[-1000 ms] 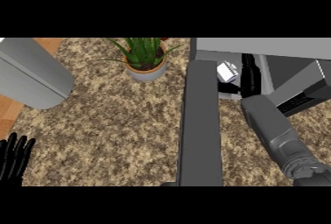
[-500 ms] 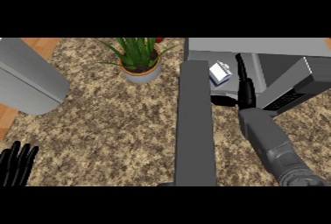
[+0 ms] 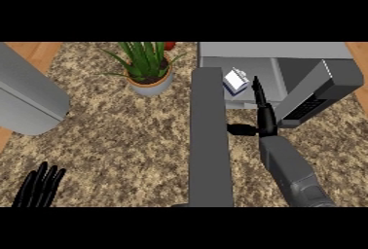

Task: Pick up the milk, place it into the microwave and close the microwave

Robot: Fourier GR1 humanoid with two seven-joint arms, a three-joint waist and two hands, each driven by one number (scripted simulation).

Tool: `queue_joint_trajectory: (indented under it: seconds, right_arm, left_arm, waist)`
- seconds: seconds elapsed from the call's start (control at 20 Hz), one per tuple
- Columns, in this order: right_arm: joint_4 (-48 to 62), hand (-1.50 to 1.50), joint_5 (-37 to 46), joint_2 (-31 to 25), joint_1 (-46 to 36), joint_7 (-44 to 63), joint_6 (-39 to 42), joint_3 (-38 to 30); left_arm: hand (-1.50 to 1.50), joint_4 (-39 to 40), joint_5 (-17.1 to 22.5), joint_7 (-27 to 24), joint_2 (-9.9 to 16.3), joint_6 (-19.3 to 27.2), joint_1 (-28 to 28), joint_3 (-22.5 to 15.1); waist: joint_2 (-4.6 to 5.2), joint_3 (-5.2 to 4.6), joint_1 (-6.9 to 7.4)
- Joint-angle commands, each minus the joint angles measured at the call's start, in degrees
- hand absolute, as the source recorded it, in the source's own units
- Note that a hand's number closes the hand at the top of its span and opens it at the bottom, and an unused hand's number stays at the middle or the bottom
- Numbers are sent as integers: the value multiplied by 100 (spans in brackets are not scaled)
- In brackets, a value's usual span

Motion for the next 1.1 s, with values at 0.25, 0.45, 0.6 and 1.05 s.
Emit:
queue_joint_trajectory:
  seconds: [0.25,0.45,0.6,1.05]
  right_arm:
    - [-680,-150,-157,464,1066,-560,1292,221]
    - [-1431,-150,-127,138,1758,-451,1588,420]
    - [-2240,-150,-192,186,2409,-195,1573,576]
    - [-4601,150,-961,-348,3963,605,2747,623]
  left_arm:
    - [-150,-248,-128,-19,43,-417,164,-425]
    - [-150,-93,-647,243,-119,-267,-256,-938]
    - [150,-94,-911,112,-77,-348,-162,-1121]
    - [150,939,-1609,634,-254,454,-1752,-1642]
  waist:
    - [-66,-10,-148]
    - [-77,-15,-246]
    - [-83,-17,-232]
    - [-55,-19,-278]
